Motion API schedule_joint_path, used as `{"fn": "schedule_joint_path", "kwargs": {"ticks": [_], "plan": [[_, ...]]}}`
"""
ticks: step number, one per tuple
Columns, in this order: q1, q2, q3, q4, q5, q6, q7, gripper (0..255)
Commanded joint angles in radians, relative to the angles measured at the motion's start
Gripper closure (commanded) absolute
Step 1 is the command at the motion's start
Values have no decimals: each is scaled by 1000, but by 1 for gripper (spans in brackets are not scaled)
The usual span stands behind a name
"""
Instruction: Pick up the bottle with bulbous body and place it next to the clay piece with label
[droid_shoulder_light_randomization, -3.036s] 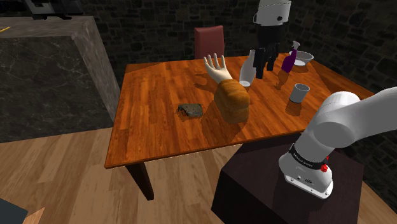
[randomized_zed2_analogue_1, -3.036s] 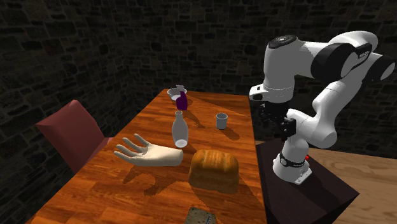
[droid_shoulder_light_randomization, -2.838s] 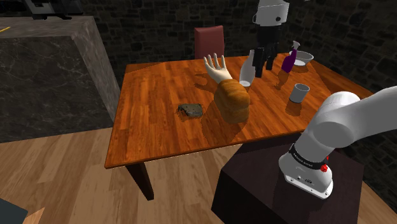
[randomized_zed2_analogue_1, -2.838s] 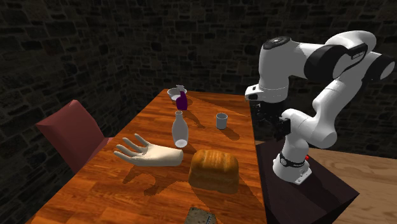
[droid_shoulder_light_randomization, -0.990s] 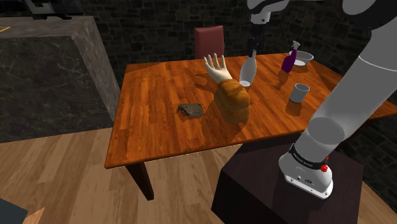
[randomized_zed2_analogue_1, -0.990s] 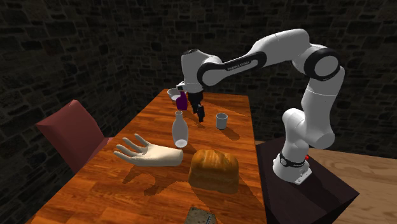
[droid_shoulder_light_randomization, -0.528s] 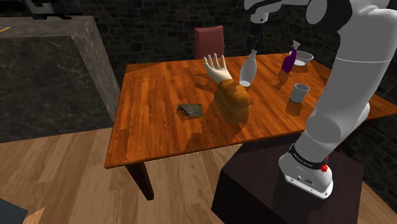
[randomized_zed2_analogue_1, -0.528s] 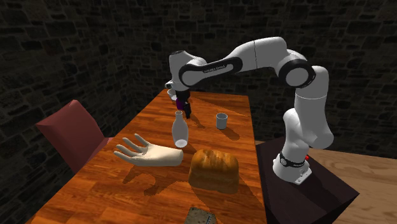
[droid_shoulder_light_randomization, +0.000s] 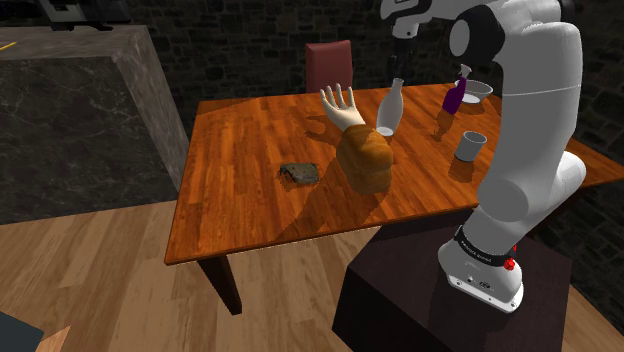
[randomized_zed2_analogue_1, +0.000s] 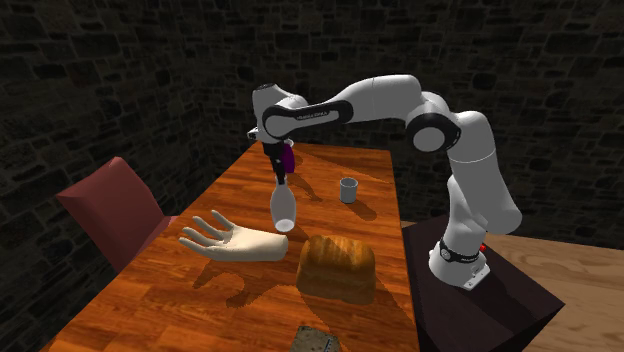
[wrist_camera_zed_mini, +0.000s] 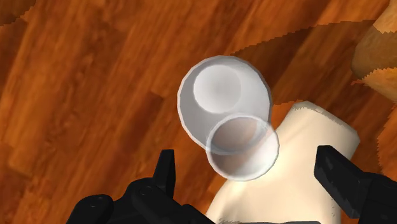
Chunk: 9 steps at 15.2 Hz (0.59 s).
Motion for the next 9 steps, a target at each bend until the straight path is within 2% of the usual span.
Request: {"fn": "schedule_joint_path", "kwargs": {"ticks": [1, 4, 9], "plan": [[0, 3, 1, -18, 2, 22, -2, 0], [2, 6, 2, -62, 4, 69, -4, 0], [2, 6, 2, -62, 4, 69, -4, 0]]}}
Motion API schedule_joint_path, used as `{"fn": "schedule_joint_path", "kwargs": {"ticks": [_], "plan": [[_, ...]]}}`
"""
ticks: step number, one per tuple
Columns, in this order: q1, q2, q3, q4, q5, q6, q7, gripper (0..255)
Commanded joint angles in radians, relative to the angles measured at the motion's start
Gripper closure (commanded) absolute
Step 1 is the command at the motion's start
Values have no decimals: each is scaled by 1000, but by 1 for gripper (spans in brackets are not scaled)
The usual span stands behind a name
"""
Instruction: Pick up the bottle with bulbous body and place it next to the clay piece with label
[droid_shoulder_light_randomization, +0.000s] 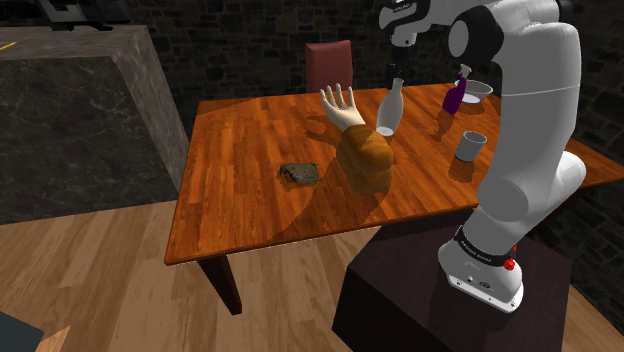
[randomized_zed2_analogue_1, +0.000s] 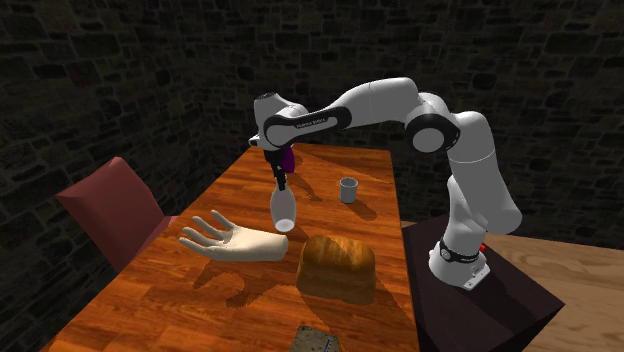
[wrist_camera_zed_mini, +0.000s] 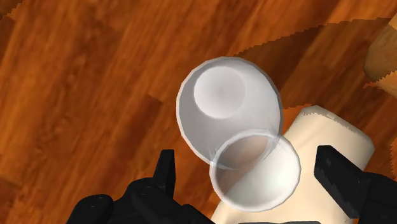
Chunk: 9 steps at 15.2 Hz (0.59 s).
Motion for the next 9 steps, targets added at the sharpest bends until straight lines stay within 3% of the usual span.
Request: {"fn": "schedule_joint_path", "kwargs": {"ticks": [1, 3, 4, 9], "plan": [[0, 0, 0, -1, 0, 1, 0, 0], [0, 0, 0, -1, 0, 1, 0, 0], [0, 0, 0, -1, 0, 1, 0, 255], [0, -1, 0, -1, 0, 1, 0, 255]]}}
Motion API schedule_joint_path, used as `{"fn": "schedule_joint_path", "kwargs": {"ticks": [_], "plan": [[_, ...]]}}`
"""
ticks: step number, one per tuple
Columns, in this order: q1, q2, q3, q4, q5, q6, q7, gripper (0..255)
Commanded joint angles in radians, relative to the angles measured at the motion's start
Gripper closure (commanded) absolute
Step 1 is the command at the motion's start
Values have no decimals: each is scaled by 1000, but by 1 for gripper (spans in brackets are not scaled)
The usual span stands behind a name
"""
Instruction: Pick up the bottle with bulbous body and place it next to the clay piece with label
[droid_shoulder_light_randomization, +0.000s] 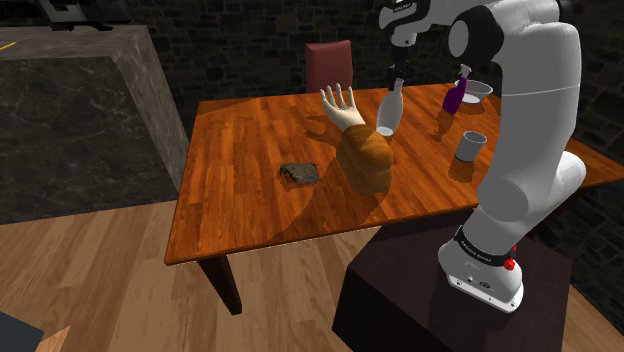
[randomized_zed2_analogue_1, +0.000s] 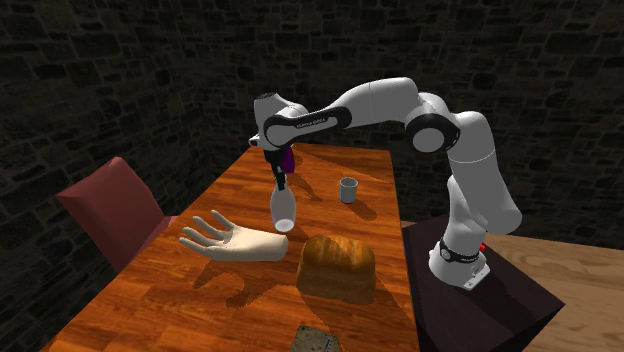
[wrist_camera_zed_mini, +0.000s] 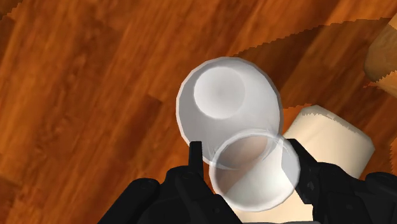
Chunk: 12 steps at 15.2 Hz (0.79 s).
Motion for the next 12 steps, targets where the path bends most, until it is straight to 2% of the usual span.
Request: {"fn": "schedule_joint_path", "kwargs": {"ticks": [1, 4, 12], "plan": [[0, 0, 0, -1, 0, 0, 0, 255], [0, 1, 0, 0, 0, 0, 0, 255], [-7, -9, -4, 94, -5, -103, 1, 255]]}}
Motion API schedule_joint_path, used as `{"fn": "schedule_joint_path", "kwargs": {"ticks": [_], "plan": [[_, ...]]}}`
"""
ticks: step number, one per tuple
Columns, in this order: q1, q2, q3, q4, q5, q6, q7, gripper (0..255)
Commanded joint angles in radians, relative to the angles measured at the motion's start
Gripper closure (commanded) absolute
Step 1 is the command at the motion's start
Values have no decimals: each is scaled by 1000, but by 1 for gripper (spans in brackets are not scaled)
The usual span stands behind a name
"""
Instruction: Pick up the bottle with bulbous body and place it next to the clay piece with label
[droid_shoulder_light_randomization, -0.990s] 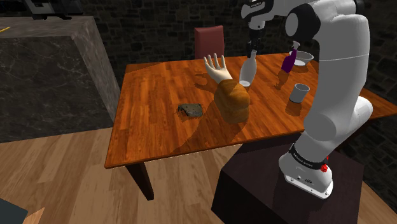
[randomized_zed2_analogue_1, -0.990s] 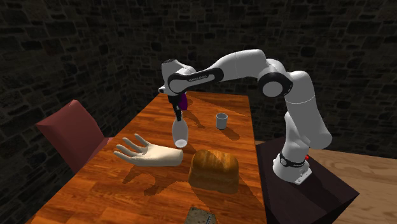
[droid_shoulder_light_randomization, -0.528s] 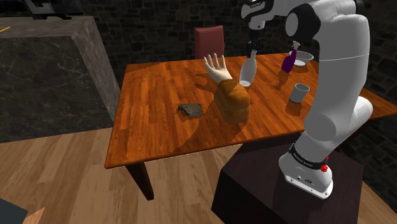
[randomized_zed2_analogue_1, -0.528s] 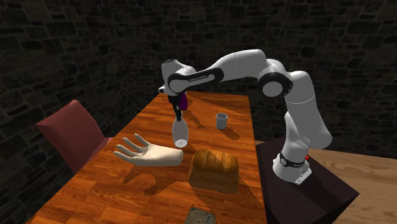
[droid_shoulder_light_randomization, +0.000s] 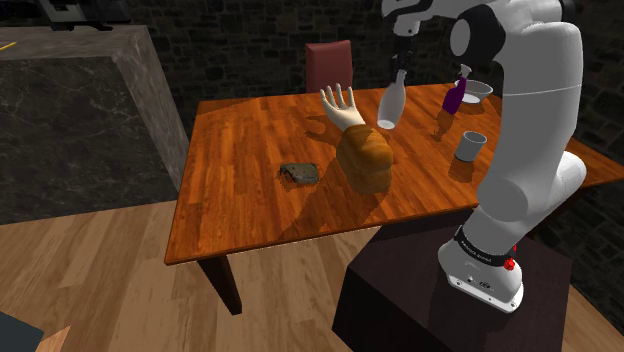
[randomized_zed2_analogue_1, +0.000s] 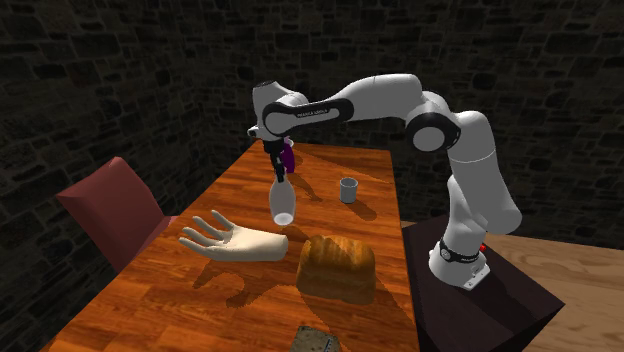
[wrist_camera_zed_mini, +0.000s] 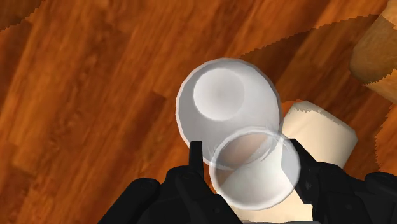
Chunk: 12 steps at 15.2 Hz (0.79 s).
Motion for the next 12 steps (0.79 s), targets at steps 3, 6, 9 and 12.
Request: {"fn": "schedule_joint_path", "kwargs": {"ticks": [3, 6, 9, 12], "plan": [[-5, -1, -1, 56, -1, -56, 1, 255], [-10, 3, -2, 103, 0, -98, 0, 255], [-17, 10, -3, 154, 2, -143, 0, 255], [-24, 19, -3, 205, 5, -184, -1, 255]]}}
